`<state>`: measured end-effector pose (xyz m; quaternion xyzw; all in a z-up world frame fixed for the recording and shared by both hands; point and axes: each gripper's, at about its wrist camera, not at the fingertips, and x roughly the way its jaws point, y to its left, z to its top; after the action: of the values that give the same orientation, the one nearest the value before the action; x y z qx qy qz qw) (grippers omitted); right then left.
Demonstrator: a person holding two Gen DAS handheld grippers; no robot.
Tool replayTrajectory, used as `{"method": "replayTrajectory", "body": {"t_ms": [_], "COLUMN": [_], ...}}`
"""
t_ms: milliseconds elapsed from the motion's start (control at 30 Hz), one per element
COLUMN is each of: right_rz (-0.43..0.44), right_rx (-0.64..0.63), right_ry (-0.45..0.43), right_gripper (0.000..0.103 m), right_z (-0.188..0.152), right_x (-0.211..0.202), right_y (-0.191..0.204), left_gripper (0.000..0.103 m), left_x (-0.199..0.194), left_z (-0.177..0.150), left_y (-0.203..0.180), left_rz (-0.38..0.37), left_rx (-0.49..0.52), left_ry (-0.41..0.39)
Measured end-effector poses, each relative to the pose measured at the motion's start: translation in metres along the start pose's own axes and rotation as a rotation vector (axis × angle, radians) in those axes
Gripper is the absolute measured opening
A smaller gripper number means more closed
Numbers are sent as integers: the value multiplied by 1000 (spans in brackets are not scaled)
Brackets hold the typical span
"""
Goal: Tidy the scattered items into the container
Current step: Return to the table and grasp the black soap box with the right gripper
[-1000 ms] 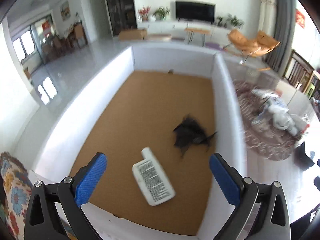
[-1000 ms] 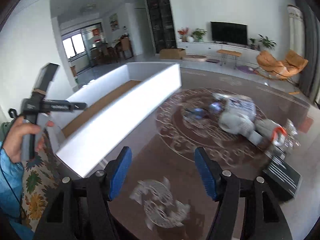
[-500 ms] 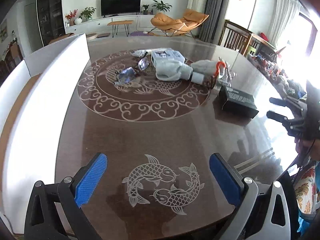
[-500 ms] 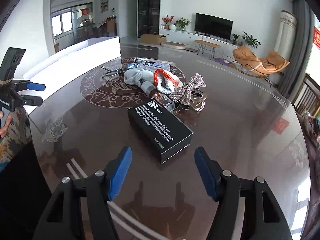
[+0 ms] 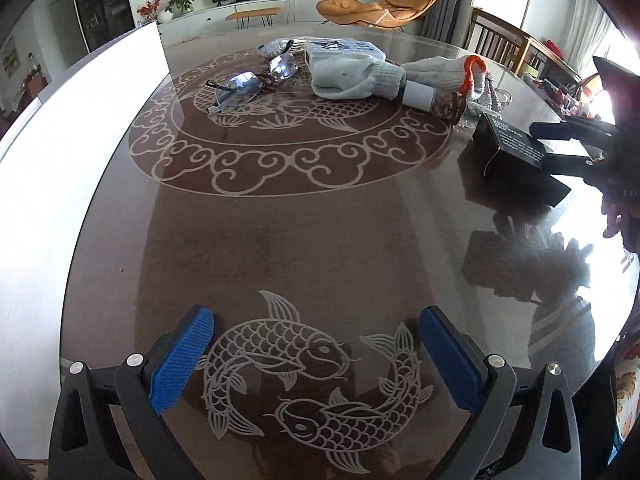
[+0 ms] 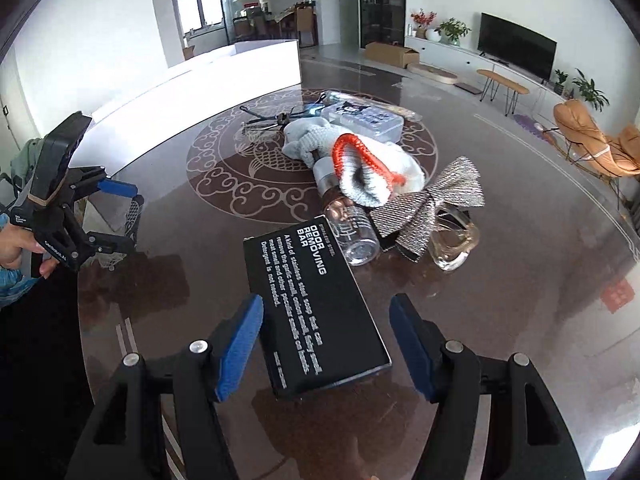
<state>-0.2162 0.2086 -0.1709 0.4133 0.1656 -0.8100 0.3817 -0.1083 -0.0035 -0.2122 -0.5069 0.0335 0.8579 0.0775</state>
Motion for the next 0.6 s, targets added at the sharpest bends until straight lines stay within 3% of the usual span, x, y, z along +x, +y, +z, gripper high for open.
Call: {"method": "replayTrajectory", "body": {"t_ms": [300, 400, 600], "right_rz": [62, -65, -188], "right_rx": [-9, -48, 48], "right_ry": [35, 79, 128], "right_gripper": [71, 71, 63], "right_z": [8, 5, 1], "right_x": [22, 28, 28], "right_y": [15, 25, 41], "left_gripper": [103, 103, 103], "left_x": [-3, -3, 1], "left_z": [-1, 1, 9], "left_y": [-2, -2, 0], "left_rz": [14, 15, 16], "left_rx": [9, 6, 1], "left_ry": [1, 5, 49]}}
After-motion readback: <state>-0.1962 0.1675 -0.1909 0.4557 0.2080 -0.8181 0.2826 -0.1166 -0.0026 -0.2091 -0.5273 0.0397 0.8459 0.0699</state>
